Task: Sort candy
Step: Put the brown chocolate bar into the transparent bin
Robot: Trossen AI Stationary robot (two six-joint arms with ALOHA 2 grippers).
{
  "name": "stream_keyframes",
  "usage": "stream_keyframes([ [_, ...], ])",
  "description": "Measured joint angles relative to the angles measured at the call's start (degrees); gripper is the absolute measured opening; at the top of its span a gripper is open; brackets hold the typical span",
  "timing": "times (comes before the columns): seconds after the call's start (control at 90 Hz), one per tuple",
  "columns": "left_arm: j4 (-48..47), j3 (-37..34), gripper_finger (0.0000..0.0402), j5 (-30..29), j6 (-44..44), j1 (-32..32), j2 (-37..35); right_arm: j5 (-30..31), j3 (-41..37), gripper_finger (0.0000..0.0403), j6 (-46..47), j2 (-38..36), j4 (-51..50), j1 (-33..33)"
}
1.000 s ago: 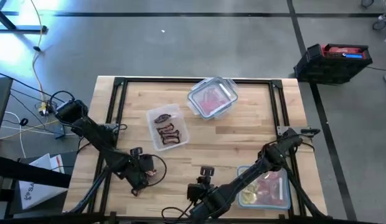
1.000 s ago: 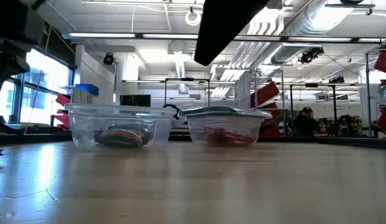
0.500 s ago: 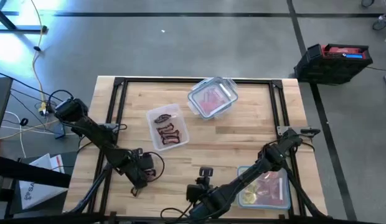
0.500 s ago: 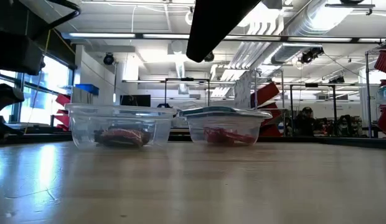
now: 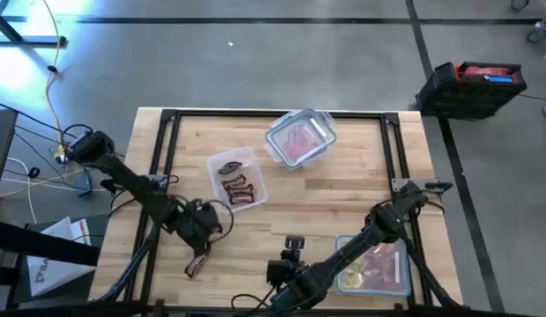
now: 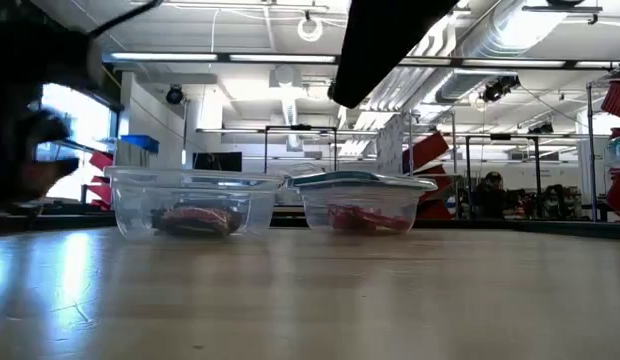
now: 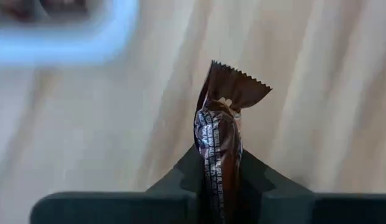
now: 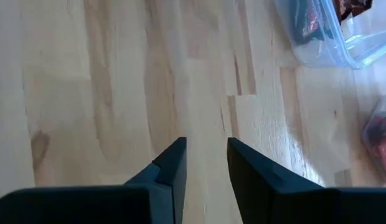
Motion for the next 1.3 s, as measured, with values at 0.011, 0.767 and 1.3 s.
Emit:
stream_keyframes([
  [0.011, 0.0, 0.3, 0.004, -0.4, 0.7, 0.4, -0.4, 0.0, 0.0, 0.0084, 0.0, 0.0, 0.0, 0.0],
  [0.767, 3.7, 4.7, 0.0042, -12.6, 31.7, 36.1, 7.1, 0.2, 0.0, 0.0084, -1.4, 0.0, 3.1, -0.6],
  [1.3, 3.1, 4.8, 0.0114, -8.2, 33.9, 38.0, 13.3, 0.2, 0.0, 0.0084, -1.3, 0.0, 3.0, -0.2],
])
